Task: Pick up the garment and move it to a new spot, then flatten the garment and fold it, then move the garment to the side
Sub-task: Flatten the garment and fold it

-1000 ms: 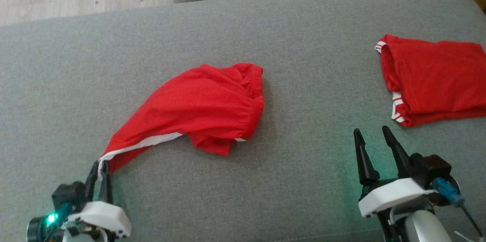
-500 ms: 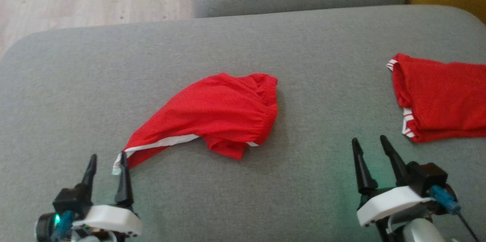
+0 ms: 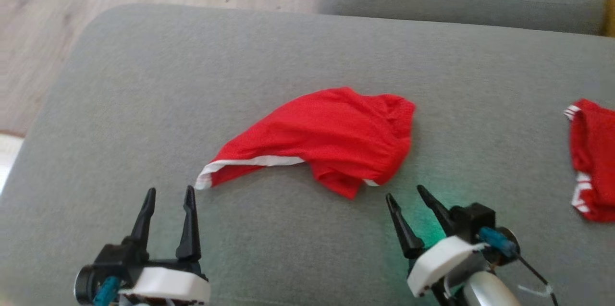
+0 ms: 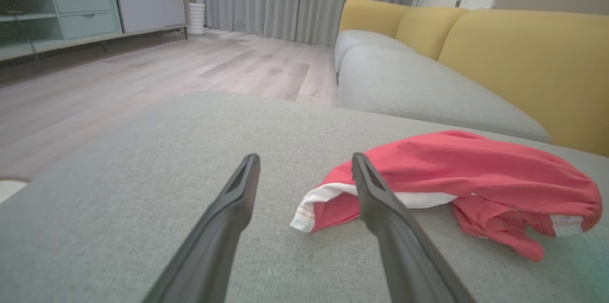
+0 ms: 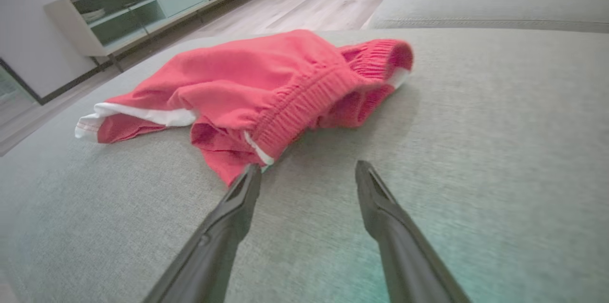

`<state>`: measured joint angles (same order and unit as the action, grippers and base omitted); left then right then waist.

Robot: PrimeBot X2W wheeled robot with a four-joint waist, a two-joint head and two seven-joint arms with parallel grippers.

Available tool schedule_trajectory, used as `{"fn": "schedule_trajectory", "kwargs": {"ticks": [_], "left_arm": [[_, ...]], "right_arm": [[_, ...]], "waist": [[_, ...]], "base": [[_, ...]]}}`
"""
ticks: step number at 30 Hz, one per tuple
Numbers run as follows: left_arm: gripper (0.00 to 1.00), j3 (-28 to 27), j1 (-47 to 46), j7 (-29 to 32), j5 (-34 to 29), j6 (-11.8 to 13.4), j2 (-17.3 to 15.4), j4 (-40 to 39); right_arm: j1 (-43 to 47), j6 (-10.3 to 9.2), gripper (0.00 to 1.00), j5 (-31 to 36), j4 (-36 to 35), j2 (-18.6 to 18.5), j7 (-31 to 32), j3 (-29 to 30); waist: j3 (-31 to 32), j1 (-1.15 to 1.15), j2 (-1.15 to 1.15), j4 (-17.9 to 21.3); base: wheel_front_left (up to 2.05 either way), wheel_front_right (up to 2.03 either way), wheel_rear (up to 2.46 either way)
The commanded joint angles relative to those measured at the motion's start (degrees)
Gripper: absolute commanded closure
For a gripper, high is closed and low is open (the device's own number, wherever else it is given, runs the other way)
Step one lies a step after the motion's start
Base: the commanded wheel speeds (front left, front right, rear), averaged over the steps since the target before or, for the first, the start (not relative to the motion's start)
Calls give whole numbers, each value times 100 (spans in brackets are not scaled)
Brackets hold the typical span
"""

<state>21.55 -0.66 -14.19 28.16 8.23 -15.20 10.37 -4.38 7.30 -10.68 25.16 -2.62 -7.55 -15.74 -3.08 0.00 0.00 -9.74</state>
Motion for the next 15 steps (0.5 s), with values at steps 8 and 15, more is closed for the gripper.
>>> {"fn": "schedule_trajectory", "kwargs": {"ticks": [8,15], "left_arm": [[0,-107,-136,13,-55,83,-3,-309],[0,-173,-104,-14,-40,128,-26,-295]], "right_arm": [[-911,19,0,-236,749,-26,-287,-561],[-1309,19,100,-458,964,-26,-614,-679]], "waist": [[-290,0,0,-621],[-270,0,0,-599]], "base": [[0,0,0],[0,0,0]]}}
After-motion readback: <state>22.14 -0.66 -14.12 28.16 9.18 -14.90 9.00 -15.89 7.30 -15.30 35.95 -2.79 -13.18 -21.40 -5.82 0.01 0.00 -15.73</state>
